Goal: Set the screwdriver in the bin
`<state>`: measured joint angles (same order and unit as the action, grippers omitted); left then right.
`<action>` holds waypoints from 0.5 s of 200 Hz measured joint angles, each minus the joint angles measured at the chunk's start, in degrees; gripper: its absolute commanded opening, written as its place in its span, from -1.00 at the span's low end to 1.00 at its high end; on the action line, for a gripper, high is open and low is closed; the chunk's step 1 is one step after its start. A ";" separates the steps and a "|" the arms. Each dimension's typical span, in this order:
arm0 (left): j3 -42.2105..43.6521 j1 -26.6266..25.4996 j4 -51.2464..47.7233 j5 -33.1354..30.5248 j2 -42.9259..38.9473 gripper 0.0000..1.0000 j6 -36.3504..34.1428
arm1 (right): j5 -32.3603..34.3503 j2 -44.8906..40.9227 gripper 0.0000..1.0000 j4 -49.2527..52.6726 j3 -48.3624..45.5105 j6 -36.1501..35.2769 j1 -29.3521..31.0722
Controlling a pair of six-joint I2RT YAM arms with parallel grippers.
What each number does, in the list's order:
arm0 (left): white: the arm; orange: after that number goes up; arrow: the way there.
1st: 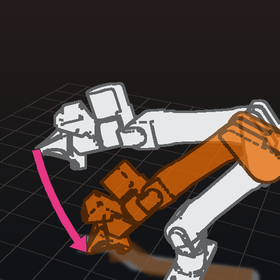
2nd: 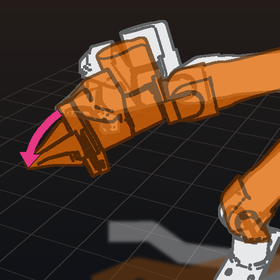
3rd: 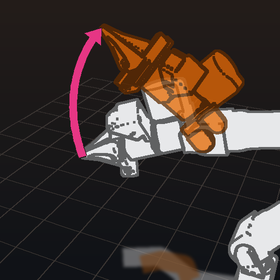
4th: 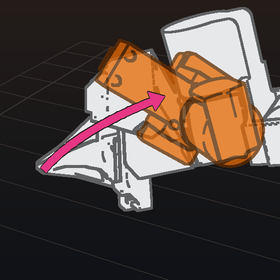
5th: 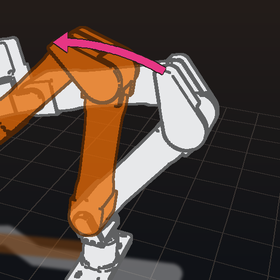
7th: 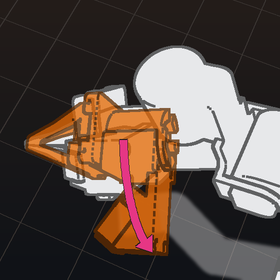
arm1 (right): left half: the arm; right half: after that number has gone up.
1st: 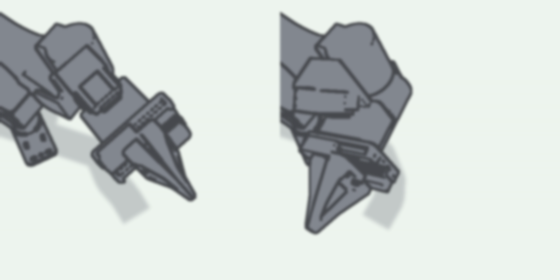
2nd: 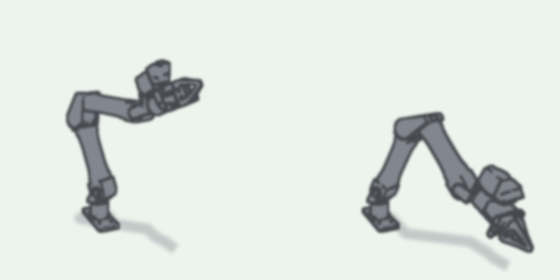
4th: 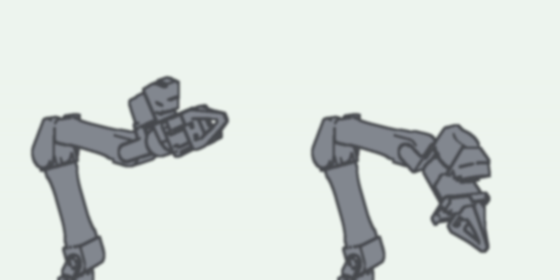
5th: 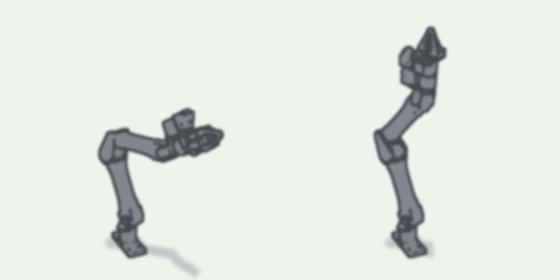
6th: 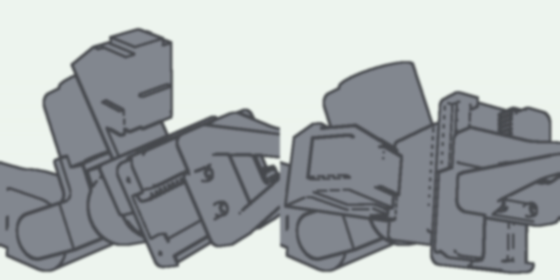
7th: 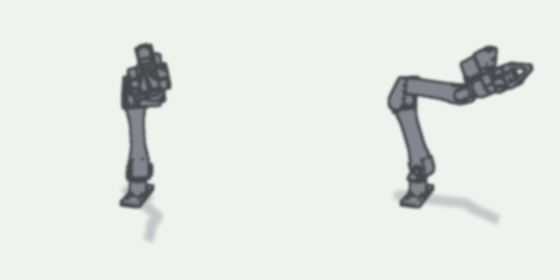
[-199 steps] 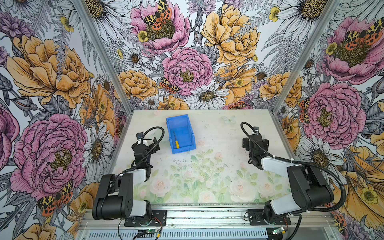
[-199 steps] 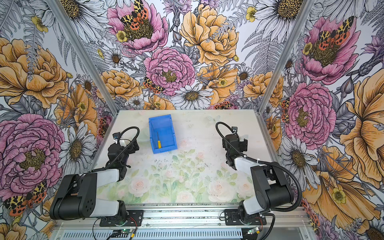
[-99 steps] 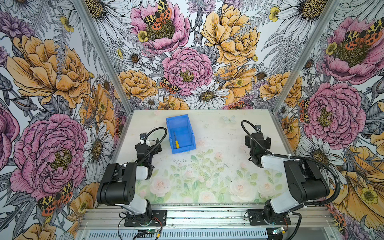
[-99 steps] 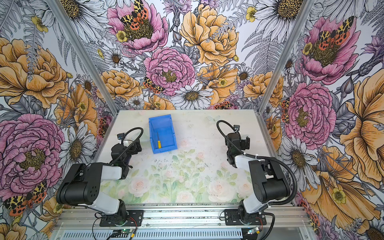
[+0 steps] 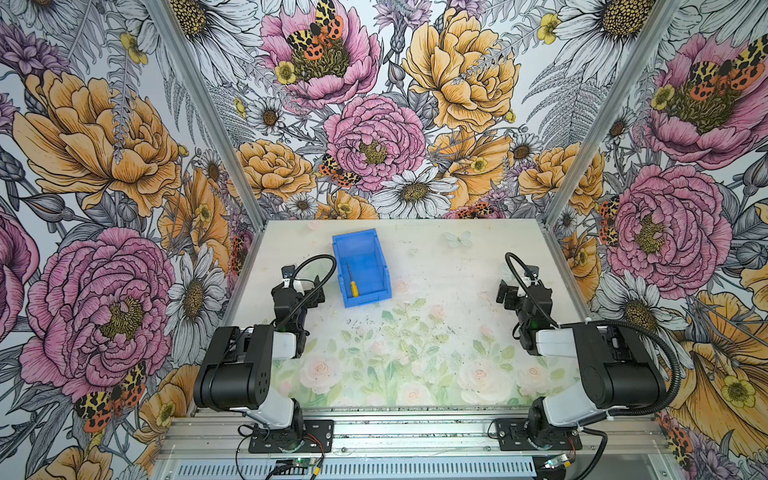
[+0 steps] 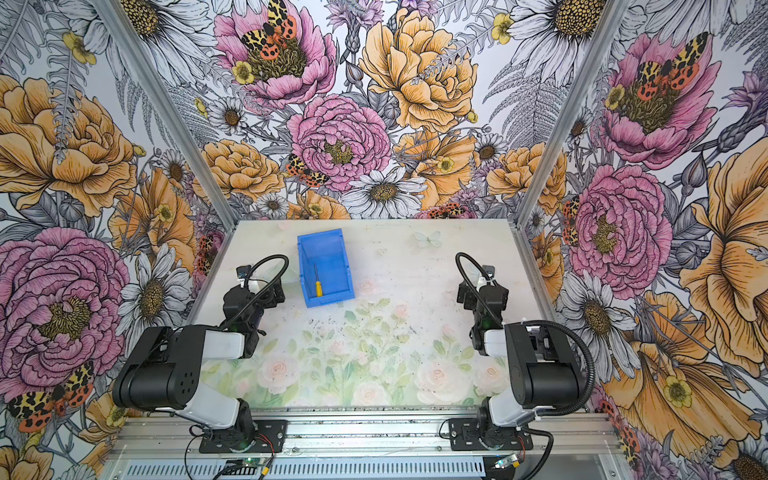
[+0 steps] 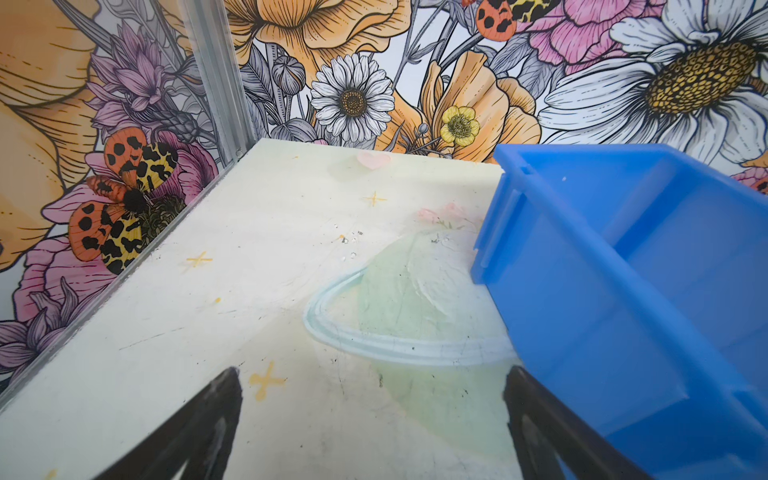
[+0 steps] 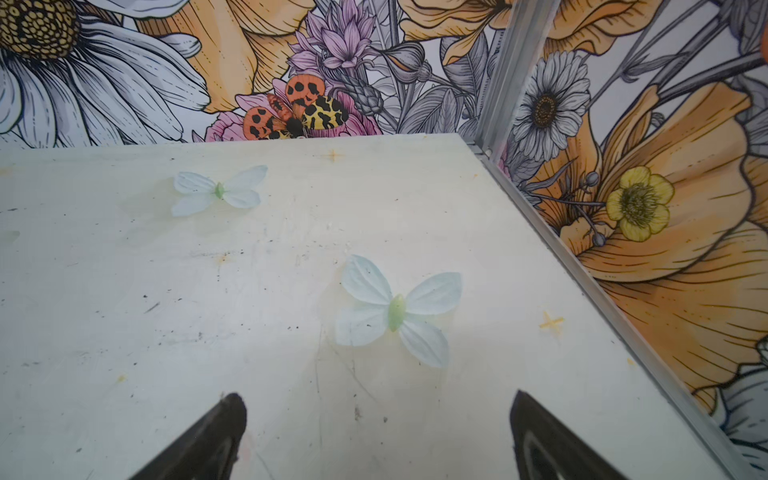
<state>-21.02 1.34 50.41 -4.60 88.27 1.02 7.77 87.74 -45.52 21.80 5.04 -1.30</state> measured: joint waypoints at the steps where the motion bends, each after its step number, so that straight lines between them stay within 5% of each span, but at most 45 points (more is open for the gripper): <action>1: 0.00 0.00 0.00 0.00 0.02 0.97 0.00 | 0.00 0.02 0.99 -0.07 0.00 0.02 0.00; 100: 0.00 -0.11 0.07 -0.02 0.00 0.97 -0.02 | -3.23 0.04 0.99 -1.11 0.00 0.04 -0.85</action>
<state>-21.02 1.23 50.48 -4.62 88.27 0.99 4.54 87.79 -46.63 21.80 5.08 -2.15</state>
